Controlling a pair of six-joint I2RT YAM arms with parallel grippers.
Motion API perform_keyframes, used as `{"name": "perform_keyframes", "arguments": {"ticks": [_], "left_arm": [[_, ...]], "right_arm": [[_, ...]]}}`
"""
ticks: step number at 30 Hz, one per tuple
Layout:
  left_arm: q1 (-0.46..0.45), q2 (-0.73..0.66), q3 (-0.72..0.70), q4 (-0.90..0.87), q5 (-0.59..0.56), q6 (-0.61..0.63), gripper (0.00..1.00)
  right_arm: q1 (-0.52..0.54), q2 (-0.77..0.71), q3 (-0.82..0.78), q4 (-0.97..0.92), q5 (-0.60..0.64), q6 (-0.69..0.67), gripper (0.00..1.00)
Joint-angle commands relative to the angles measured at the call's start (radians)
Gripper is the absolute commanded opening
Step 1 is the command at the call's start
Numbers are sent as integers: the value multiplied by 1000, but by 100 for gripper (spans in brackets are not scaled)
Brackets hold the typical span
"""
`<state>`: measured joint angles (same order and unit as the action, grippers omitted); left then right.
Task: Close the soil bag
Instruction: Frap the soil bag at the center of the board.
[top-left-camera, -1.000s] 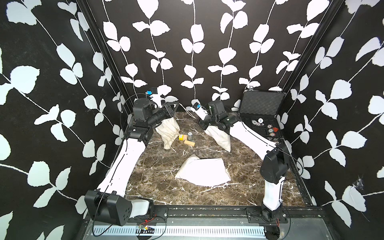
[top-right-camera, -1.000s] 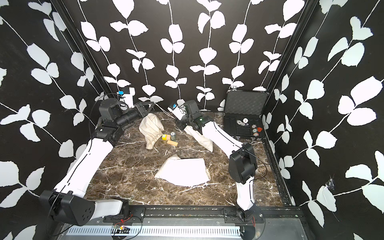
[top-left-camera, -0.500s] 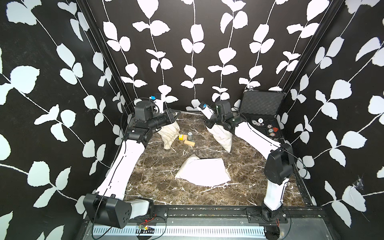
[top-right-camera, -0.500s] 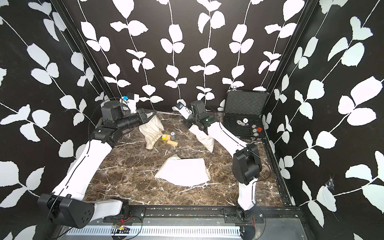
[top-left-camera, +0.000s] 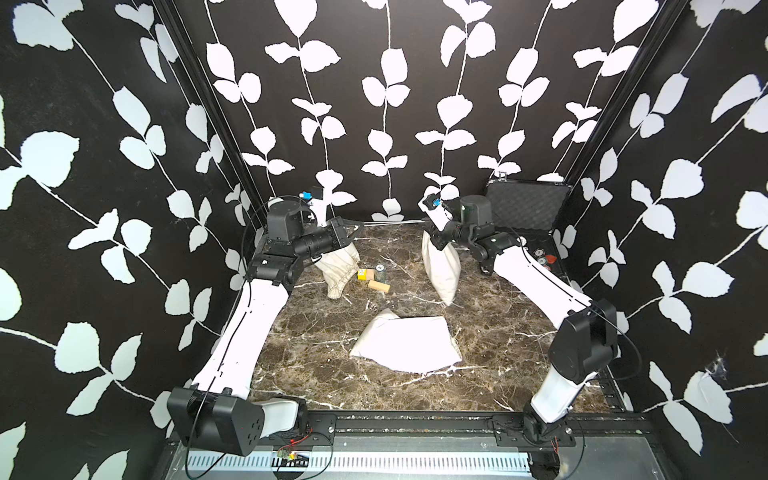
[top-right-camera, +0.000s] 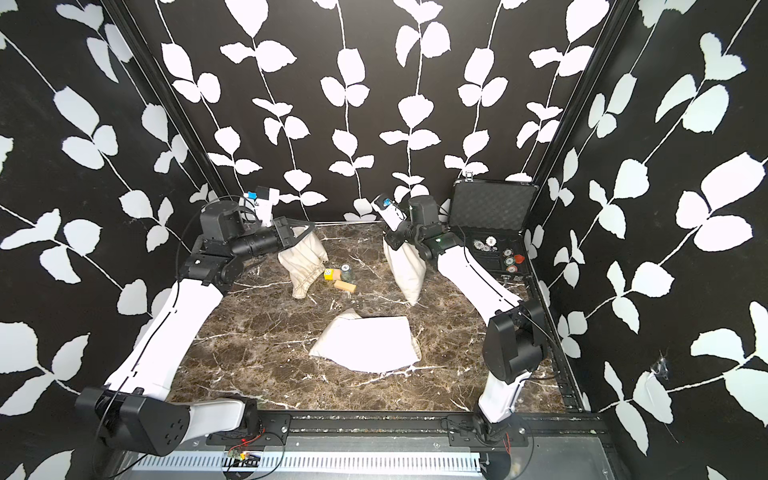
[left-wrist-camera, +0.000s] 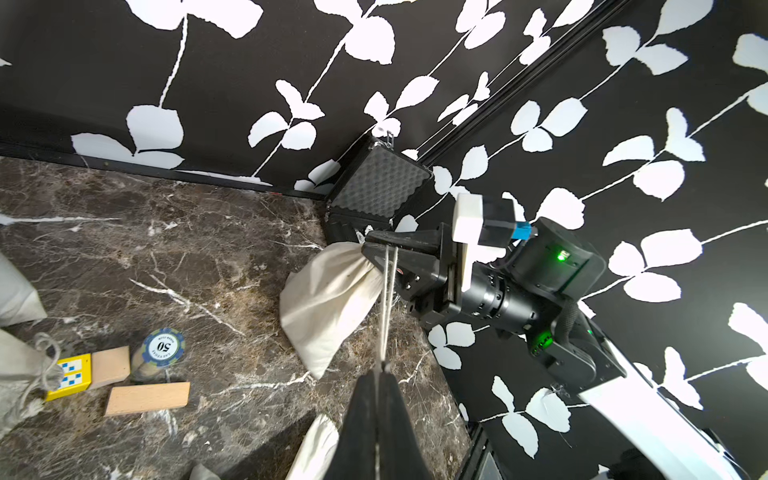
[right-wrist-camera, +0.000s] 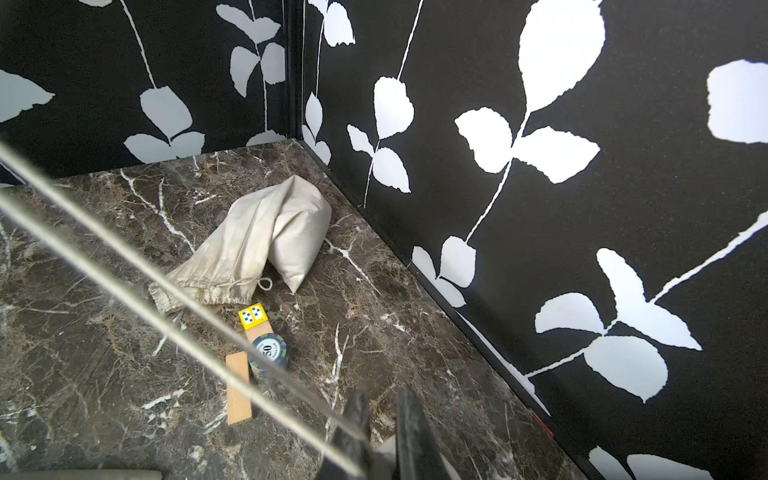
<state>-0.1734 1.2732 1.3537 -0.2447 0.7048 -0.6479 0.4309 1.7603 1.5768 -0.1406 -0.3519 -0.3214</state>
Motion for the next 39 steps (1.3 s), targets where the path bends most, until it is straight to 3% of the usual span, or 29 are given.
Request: {"name": "perform_keyframes", "arguments": {"ticks": [1, 7, 13, 17, 21, 31, 32, 34, 36, 39], "left_arm": [[99, -145, 57, 191, -73, -21, 0], [107, -139, 55, 163, -93, 7, 0], [107, -107, 73, 133, -147, 61, 0], [-2, -30, 124, 30, -237, 196, 0], [-68, 48, 102, 60, -288, 200, 0], [-170, 322, 51, 15, -495, 300, 0], [-177, 333, 62, -9, -508, 318, 4], [-207, 341, 101, -99, -560, 379, 21], [-261, 321, 114, -165, -648, 442, 41], [-356, 257, 68, -216, -793, 518, 60]], "right_arm": [[-223, 118, -91, -239, 500, 63, 15], [-261, 158, -115, -178, 552, 109, 14], [-307, 117, 25, -204, 547, 113, 15], [-308, 118, 182, -241, 555, 94, 13], [-311, 130, 270, -237, 599, 94, 11], [-313, 155, 65, -207, 539, 161, 19], [-312, 136, 39, -211, 519, 164, 25], [-312, 81, -11, -231, 453, 159, 40], [-312, 7, -60, -251, 406, 171, 55], [-312, -127, -164, -248, 374, 206, 79]]}}
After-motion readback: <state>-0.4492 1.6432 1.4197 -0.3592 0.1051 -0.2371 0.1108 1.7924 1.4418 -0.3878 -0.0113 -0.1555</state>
